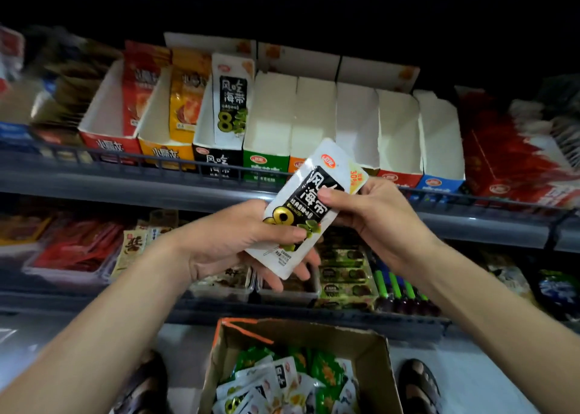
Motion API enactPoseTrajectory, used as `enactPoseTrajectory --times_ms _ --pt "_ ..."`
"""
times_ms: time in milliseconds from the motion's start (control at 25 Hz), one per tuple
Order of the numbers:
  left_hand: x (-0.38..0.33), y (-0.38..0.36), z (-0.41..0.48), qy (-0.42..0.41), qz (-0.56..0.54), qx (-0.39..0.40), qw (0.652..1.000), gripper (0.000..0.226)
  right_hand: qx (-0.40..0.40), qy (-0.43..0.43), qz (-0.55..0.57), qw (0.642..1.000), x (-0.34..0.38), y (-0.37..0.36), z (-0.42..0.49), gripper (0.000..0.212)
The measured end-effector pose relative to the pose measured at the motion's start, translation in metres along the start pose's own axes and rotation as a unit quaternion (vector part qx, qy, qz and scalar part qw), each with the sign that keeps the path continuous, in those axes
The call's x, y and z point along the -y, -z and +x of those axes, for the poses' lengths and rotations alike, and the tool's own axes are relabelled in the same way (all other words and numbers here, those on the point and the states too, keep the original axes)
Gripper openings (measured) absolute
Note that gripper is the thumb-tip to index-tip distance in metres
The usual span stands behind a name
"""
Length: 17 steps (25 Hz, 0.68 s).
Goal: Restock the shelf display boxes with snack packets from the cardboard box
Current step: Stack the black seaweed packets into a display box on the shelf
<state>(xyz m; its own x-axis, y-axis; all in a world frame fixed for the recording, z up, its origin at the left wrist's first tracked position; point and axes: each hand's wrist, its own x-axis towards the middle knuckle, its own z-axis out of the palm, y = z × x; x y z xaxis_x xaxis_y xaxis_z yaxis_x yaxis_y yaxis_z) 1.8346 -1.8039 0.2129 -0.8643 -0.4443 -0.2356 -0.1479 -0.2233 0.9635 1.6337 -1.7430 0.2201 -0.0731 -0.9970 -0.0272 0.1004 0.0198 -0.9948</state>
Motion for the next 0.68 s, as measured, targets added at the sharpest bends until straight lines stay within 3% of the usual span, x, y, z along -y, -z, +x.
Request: enactPoseTrajectory --times_ms 160,320,400,440,480,520,560,680 --pt "-0.021 0.018 -0.01 -0.096 -0.083 -0.095 0.987 0.03 -0.035 0.054 -0.01 0.998 0.043 -0.019 0.044 0.02" --pt "-0.029 0.045 -0.017 -0.173 -0.143 -0.25 0.942 0.032 -0.073 0.098 -0.008 0.992 0.075 -0.034 0.097 0.011" --pt "-0.022 0.059 -0.015 -0.167 0.039 -0.436 0.884 0.025 -0.097 0.168 -0.062 0.979 0.082 -0.042 0.121 0.016" --pt "-0.019 0.064 -0.012 -0.149 0.193 -0.523 0.817 0.021 -0.107 0.203 -0.1 0.968 0.086 -0.046 0.133 0.019" --pt "-0.016 0.066 -0.01 -0.127 0.332 -0.563 0.747 0.021 -0.112 0.23 -0.134 0.957 0.089 -0.051 0.144 0.021" --pt "-0.014 0.067 -0.008 -0.107 0.429 -0.568 0.694 0.024 -0.111 0.246 -0.159 0.95 0.09 -0.056 0.153 0.022" --pt "-0.012 0.067 -0.005 -0.096 0.482 -0.558 0.668 0.029 -0.106 0.25 -0.178 0.946 0.091 -0.061 0.162 0.022" --pt "-0.006 0.07 0.001 -0.074 0.549 -0.533 0.64 0.032 -0.085 0.219 -0.252 0.939 0.087 -0.073 0.178 0.019"
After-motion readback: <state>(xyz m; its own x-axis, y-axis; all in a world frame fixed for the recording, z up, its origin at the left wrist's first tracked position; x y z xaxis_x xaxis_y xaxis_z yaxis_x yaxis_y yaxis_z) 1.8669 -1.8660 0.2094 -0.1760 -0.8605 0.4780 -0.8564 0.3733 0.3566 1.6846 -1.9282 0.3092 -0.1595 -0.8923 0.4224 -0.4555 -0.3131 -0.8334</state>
